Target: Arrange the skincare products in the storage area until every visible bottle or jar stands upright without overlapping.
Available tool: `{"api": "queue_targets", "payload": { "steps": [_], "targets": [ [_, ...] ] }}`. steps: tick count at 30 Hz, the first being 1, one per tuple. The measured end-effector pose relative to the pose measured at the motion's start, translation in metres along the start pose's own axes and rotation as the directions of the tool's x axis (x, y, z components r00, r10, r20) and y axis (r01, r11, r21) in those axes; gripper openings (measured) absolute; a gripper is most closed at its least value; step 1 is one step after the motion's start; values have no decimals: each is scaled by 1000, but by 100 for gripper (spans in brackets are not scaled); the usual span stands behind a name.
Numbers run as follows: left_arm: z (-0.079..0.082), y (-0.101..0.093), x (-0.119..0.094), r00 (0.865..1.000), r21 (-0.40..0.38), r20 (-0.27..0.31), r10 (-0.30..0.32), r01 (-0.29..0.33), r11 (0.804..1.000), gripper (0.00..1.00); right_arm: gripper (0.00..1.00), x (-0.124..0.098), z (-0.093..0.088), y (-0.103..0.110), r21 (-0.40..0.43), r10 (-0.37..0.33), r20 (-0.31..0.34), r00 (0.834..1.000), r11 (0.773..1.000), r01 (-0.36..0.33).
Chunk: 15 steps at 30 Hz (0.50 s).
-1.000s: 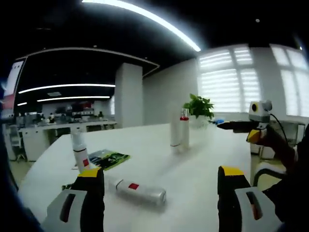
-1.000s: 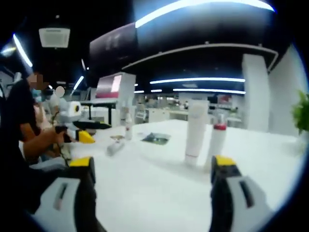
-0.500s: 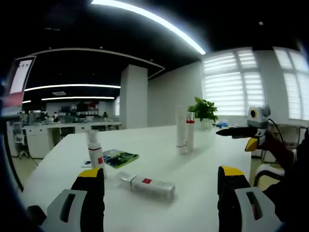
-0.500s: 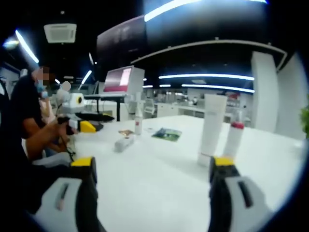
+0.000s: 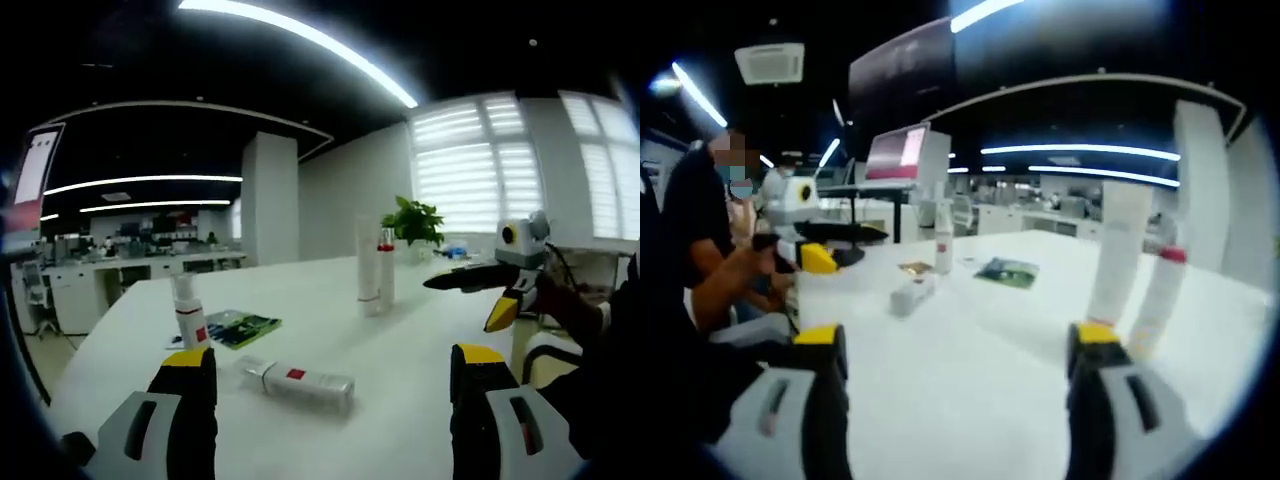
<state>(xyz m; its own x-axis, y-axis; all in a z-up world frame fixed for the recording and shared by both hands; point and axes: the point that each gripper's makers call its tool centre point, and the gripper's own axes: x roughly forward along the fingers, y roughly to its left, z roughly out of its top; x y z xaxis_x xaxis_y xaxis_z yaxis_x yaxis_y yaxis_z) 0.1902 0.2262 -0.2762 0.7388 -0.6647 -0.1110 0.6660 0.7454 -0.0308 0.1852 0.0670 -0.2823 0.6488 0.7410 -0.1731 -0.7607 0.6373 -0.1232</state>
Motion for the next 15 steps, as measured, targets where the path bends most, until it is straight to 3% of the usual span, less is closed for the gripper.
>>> {"api": "queue_targets", "payload": {
  "steps": [9, 15],
  "targets": [
    [-2, -4, 0, 1000, 26, -20, -13, 14, 1000, 98, 81, 24, -2, 14, 4, 50, -10, 999, 999, -50],
    [4, -4, -3, 1000, 36, -4, -14, 14, 999, 98, 76, 41, -2, 26, -1, 77, -17, 997, 997, -77]
  ]
}}
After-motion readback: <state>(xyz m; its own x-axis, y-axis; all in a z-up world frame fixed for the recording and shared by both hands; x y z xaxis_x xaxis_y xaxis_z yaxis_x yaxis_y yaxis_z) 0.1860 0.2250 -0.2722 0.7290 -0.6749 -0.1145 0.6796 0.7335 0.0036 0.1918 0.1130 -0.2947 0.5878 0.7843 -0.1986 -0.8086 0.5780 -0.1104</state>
